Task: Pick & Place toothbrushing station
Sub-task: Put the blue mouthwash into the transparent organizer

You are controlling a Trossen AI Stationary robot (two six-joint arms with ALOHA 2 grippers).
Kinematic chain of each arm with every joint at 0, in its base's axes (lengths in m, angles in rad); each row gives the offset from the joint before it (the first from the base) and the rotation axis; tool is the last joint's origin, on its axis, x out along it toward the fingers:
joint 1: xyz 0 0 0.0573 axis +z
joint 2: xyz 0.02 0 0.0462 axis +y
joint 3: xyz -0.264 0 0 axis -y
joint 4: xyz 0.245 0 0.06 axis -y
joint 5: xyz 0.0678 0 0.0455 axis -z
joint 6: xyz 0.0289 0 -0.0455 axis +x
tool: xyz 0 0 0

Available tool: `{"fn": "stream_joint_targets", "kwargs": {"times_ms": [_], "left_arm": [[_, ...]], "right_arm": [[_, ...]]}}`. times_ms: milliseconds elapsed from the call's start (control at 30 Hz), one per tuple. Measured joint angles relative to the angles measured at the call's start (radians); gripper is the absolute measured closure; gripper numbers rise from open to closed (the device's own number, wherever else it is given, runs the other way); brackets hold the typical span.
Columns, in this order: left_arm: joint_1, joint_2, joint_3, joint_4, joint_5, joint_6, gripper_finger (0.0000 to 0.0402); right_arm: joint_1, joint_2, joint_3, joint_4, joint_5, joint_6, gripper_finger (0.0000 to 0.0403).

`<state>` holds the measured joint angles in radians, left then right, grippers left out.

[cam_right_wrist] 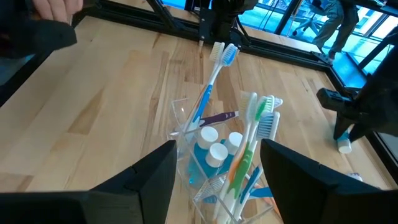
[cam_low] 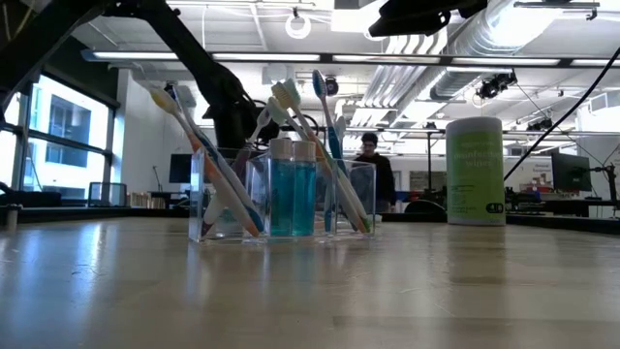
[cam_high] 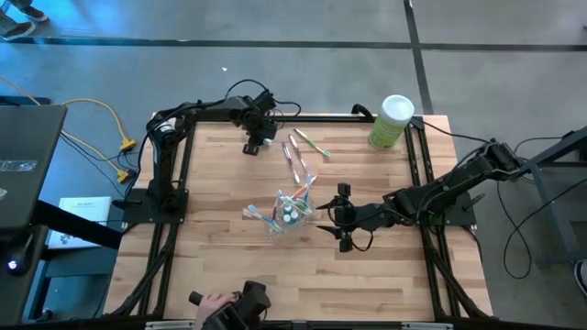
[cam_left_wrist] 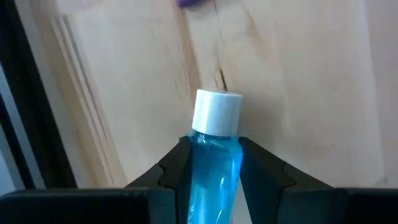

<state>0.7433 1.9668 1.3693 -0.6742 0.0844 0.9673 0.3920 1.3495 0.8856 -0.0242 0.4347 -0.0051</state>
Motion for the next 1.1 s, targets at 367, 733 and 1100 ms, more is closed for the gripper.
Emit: {"fn": "stream_joint_targets", "kwargs": {"times_ms": [367, 733, 1100], "left_arm": [[-0.026, -0.066, -0.001, -0.074, -0.039, -0.003, 0.0301], [-0.11, -0.305, 0.0, -0.16, -0.121, -0.092, 0.0301], [-0.235, -0.593, 0.001, -0.192, 0.186, -0.318, 0.0301]], "right_arm": [[0.0, 0.0, 0.0, -0.001, 0.0, 0.0, 0.0179], [0.0, 0.0, 0.0, -0.001, 0.0, 0.005, 0.0179], [0.0, 0.0, 0.0, 0.068, 0.0, 0.008, 0.0179]]}}
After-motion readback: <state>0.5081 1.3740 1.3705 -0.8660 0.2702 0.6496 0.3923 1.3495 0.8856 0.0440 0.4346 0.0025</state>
